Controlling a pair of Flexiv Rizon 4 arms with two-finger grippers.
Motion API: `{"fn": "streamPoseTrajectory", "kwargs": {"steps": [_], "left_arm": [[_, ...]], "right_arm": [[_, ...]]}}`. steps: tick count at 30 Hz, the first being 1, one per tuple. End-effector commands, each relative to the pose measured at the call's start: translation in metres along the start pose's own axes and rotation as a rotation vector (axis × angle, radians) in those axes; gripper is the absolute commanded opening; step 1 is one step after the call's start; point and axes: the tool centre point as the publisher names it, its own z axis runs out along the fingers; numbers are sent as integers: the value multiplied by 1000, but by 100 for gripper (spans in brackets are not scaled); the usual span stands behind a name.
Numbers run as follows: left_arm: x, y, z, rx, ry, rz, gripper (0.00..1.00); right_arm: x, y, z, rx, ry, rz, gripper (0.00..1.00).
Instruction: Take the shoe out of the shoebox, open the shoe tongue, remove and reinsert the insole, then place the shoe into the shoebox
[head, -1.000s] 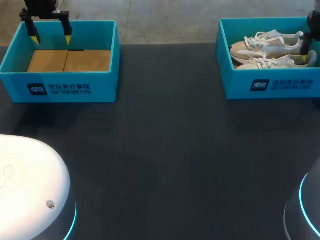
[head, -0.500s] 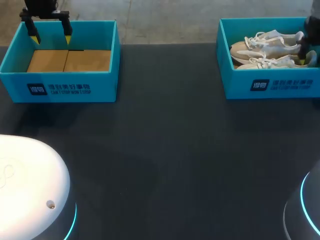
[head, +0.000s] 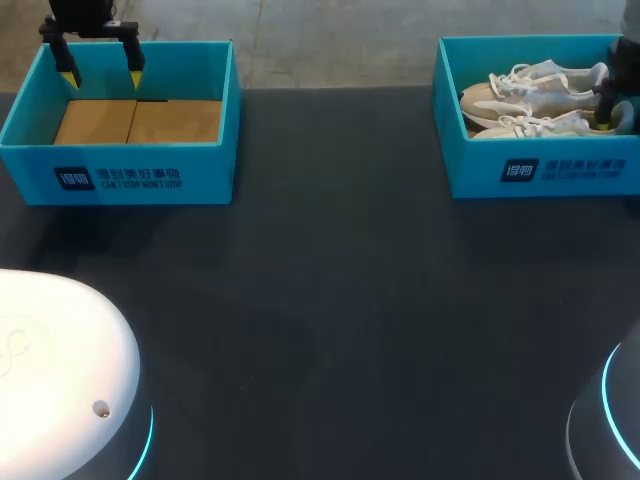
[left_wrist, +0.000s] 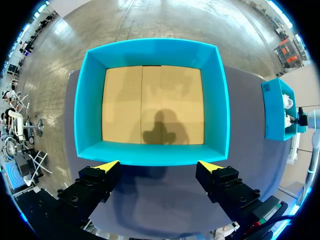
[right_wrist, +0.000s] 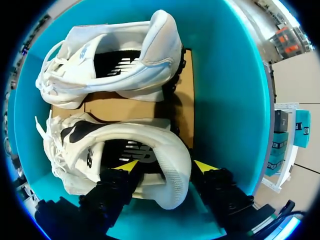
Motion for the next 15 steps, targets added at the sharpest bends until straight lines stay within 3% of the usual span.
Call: {"fn": "streamPoseTrajectory", "kwargs": {"steps": [1, 7, 15], "left_arm": [[0, 0, 0, -1, -1, 0, 100], [0, 0, 0, -1, -1, 0, 100], [0, 0, 0, -1, -1, 0, 100]], "right_arm": [[0, 1, -3, -2, -1, -2, 67], [-2, 1, -5, -8, -6, 0, 85], [-3, 3, 4, 11, -10, -1, 80]]}}
